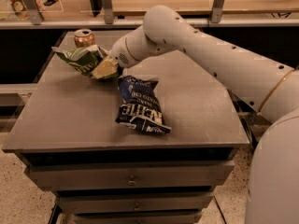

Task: Move green jalapeno chip bag near orange can

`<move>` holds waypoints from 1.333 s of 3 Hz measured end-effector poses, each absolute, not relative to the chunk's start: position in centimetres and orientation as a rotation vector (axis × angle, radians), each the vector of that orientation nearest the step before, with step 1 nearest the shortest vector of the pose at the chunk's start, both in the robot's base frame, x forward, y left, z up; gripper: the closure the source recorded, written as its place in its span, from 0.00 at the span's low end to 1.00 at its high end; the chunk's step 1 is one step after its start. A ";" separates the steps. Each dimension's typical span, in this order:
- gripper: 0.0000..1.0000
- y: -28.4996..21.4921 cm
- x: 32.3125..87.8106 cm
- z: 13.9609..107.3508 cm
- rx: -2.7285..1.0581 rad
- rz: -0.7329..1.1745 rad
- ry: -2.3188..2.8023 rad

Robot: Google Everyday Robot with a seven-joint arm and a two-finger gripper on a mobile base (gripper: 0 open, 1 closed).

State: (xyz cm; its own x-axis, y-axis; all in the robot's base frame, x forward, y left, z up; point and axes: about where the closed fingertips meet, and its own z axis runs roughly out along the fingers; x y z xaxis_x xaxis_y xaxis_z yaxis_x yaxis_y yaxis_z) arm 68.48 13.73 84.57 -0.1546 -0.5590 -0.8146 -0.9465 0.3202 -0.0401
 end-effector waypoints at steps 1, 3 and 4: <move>0.59 14.0 68.4 84.4 -1.346 0.639 1.834; 0.13 14.3 68.4 84.1 -1.352 0.633 1.838; 0.00 14.5 68.3 84.2 -1.333 0.632 1.837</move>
Offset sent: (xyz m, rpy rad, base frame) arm 0.0009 -0.0022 -0.0040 -0.0252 -0.0007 -0.0067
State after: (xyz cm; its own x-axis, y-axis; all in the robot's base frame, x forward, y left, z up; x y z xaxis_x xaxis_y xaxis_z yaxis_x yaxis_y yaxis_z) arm 68.30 14.52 84.19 -0.1605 -0.5633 -0.8105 -0.9428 0.3307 -0.0432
